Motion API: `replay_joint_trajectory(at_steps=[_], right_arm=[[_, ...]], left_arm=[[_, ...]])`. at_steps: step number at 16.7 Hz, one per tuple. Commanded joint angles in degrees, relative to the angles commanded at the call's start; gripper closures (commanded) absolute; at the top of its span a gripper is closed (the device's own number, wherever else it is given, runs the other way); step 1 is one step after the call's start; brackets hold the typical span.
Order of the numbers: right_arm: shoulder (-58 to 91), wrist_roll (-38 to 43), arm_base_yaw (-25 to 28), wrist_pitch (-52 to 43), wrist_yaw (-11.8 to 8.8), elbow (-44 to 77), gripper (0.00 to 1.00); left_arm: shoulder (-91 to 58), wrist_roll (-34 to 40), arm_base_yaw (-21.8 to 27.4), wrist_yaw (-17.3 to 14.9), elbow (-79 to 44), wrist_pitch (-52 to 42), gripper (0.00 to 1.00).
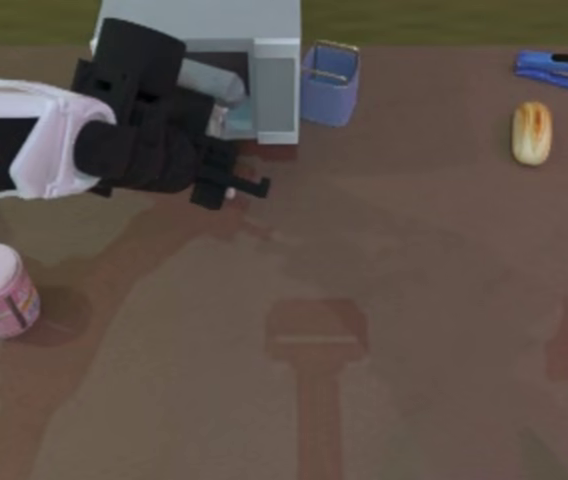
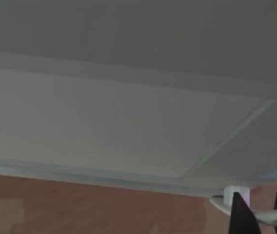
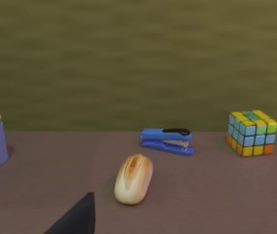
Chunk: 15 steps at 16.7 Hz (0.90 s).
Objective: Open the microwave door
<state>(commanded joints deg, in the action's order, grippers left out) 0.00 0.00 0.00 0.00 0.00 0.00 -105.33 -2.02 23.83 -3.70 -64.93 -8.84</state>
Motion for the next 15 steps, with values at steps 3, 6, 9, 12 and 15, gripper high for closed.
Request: replay_joint_trajectory(at_steps=[3,6,9,12,15], right_arm=[[0.0,0.0,0.0,0.0,0.0,0.0,0.0],[0.0,0.0,0.0,0.0,0.0,0.0,0.0],[0.0,0.0,0.0,0.0,0.0,0.0,0.0],[0.0,0.0,0.0,0.0,0.0,0.0,0.0],[0.0,0.0,0.0,0.0,0.0,0.0,0.0]], left_arm=[[-0.1,0.3,0.5,-0.5,-0.1,0.0,1.0],[0.3,-0.9,-0.1,-1.3,0.5,-0.1,1.0],[1.1,-2.6,-0.9,-2.4,1.2,0.0,1.0],[1.5,-4.1,-1.7,-3.5,1.9,0.0,1.0],[1.5,-4.1,-1.7,-3.5,1.9,0.0,1.0]])
